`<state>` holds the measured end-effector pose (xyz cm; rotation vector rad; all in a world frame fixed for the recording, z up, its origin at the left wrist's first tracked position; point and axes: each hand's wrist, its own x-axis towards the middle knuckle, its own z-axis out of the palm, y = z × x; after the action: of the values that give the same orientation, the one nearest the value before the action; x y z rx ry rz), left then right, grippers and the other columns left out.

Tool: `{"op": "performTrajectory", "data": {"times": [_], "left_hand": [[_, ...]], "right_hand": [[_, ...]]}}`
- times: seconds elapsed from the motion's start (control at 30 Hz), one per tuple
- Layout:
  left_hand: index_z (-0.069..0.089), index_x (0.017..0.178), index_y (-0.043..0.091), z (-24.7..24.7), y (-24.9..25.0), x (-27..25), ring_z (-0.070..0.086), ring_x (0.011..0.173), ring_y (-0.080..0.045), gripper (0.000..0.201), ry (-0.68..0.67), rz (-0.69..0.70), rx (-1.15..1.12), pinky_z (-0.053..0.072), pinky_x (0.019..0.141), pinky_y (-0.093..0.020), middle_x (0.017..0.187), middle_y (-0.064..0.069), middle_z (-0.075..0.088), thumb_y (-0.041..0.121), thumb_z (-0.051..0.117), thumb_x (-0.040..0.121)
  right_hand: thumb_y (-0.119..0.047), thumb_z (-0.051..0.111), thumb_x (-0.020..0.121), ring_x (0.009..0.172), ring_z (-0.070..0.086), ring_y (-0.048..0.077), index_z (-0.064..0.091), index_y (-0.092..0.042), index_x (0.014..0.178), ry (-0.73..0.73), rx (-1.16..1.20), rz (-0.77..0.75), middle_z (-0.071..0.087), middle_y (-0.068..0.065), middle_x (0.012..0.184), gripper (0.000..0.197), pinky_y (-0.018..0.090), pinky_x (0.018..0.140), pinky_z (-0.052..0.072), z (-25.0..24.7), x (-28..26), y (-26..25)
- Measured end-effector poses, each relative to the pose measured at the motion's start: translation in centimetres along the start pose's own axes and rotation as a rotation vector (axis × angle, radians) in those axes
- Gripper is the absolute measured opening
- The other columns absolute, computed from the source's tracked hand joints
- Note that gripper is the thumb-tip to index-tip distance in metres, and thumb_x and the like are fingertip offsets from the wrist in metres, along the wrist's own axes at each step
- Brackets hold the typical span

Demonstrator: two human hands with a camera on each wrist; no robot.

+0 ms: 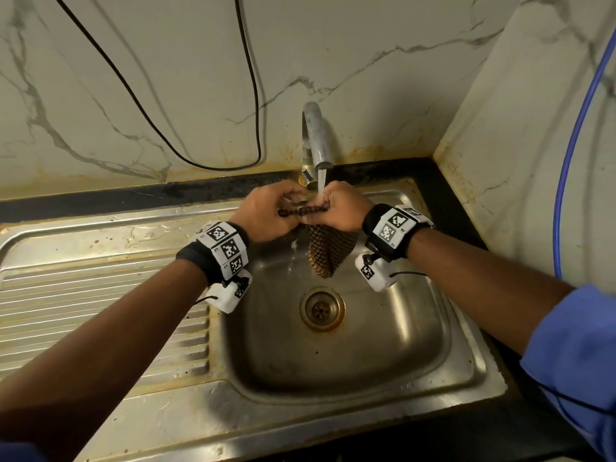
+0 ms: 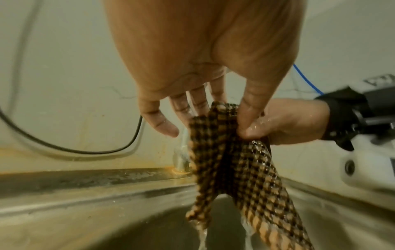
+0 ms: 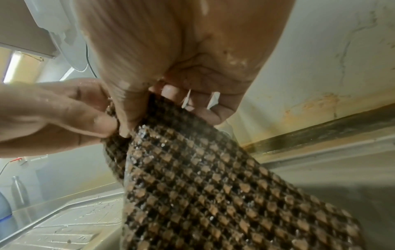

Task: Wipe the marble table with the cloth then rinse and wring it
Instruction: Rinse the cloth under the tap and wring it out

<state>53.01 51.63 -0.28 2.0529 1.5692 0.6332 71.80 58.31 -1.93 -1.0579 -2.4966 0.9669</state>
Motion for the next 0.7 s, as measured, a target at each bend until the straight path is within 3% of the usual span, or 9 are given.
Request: {"op": "performTrajectory", "data": {"times": [0.1,0.2,0.27,0.4,0.5,0.57,0.7], "left_hand": [[0.058,0.126,0.026,0.3,0.0,-0.1,0.062,0.1,-0.014,0.039,-0.058,-0.014,0.168,0.051,0.091,-0.035,0.112,0.004,0.067,0.028,0.064,0.087],[0.065,0.116,0.026,0.2,0.4,0.0,0.064,0.09,-0.016,0.025,-0.037,-0.002,0.202,0.053,0.087,-0.038,0.101,0.002,0.07,0.025,0.055,0.093],[0.067,0.112,0.025,0.0,0.8,0.2,0.064,0.088,-0.016,0.024,-0.001,0.006,0.216,0.054,0.085,-0.037,0.098,0.002,0.071,0.022,0.051,0.095],[0.067,0.108,0.027,0.1,1.5,0.6,0.063,0.092,-0.018,0.024,0.031,0.013,0.177,0.054,0.083,-0.04,0.1,0.003,0.07,0.02,0.049,0.093],[0.067,0.107,0.024,-0.1,2.0,0.7,0.062,0.094,-0.016,0.025,0.044,-0.01,0.113,0.052,0.082,-0.034,0.101,0.004,0.068,0.018,0.047,0.094],[0.068,0.107,0.023,-0.4,2.0,0.7,0.061,0.095,-0.014,0.025,0.08,-0.041,0.046,0.05,0.082,-0.029,0.101,0.005,0.068,0.016,0.048,0.094],[0.07,0.097,0.023,-0.8,1.6,0.4,0.061,0.09,-0.015,0.02,0.116,-0.138,-0.014,0.05,0.079,-0.03,0.093,0.006,0.067,0.017,0.052,0.091]], "right_hand": [[-0.03,0.075,0.082,0.073,0.061,0.001,0.077,-0.014,0.091,0.014,-0.024,-0.021,0.068,-0.011,0.078,0.019,0.018,0.073,0.046,0.1,0.3,0.2],[-0.032,0.074,0.083,0.062,0.055,-0.005,0.075,-0.021,0.081,0.034,-0.037,-0.031,0.058,-0.021,0.065,0.011,0.011,0.062,0.038,-0.2,0.0,0.7],[-0.031,0.072,0.085,0.061,0.054,-0.006,0.07,-0.025,0.077,0.005,-0.034,0.0,0.056,-0.021,0.064,0.01,0.011,0.059,0.037,-0.3,-0.4,0.9],[-0.034,0.065,0.09,0.058,0.051,0.002,0.052,-0.032,0.06,-0.023,-0.089,0.057,0.054,-0.014,0.062,0.033,0.018,0.054,0.033,-0.4,-1.0,1.5],[-0.04,0.062,0.091,0.07,0.06,0.011,0.065,-0.019,0.075,-0.116,-0.107,0.136,0.066,-0.002,0.078,0.026,0.022,0.06,0.04,-0.4,-1.5,2.3],[-0.042,0.058,0.093,0.08,0.064,0.017,0.069,-0.012,0.089,-0.174,-0.137,0.17,0.069,0.003,0.088,0.032,0.021,0.065,0.043,-0.3,-1.8,2.8],[-0.038,0.056,0.095,0.08,0.063,0.013,0.065,-0.02,0.083,-0.168,-0.096,0.176,0.066,-0.003,0.084,0.022,0.027,0.071,0.045,-0.2,-2.1,2.9]]}}
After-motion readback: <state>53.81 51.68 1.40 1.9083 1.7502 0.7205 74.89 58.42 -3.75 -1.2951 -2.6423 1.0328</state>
